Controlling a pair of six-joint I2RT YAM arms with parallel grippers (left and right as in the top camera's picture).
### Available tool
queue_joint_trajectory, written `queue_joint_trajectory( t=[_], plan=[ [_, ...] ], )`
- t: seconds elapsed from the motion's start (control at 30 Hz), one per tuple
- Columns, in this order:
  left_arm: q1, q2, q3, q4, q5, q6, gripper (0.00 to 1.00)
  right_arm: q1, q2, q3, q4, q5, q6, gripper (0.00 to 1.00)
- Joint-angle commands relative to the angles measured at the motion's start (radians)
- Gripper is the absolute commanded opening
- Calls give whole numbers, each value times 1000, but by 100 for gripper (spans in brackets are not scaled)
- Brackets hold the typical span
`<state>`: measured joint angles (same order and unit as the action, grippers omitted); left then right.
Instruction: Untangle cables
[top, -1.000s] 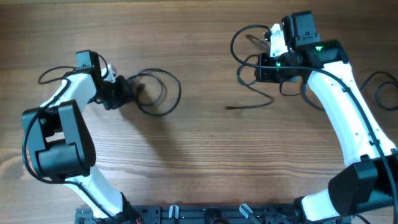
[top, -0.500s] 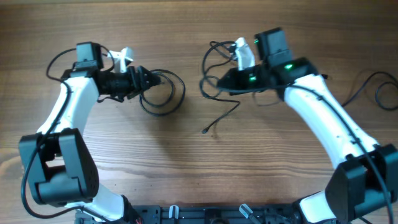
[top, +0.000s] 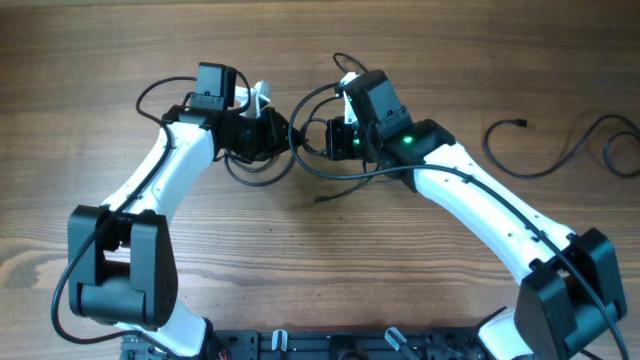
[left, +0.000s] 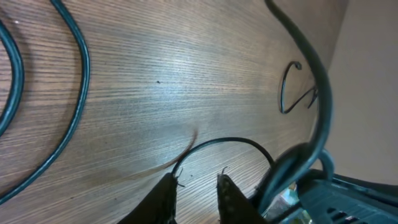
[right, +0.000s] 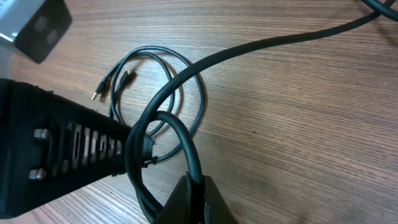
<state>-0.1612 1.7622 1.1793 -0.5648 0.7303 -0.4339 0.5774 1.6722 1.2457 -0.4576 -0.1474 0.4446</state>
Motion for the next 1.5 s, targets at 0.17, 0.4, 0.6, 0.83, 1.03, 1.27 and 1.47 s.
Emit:
queue_joint_trajectory(
  t=[0.17,0.4,0.6,0.83,1.03,1.27,1.47],
  plan=[
    [-7,-2,-1,3,95,-100,9,4,39,-5,11,17,-129,4],
    [-16,-58,-1,-101,-138,-204,20,4,39,-5,12,21,-134,4],
    [-110,-79,-1,-44,-206,-270,23,4,39,-5,12,9,-131,4],
    [-136,-132,1,-22,-254,-325,29,4,39,-5,12,9,-131,4],
    [-204,-130,1,-18,-353,-365,32,4,39,-5,12,9,-131,4],
    [-228,-245,1,-7,-354,-386,38,4,39,-5,12,21,-138,4],
    [-230,-236,1,23,-401,-386,41,4,39,-5,11,21,-138,4]
  ],
)
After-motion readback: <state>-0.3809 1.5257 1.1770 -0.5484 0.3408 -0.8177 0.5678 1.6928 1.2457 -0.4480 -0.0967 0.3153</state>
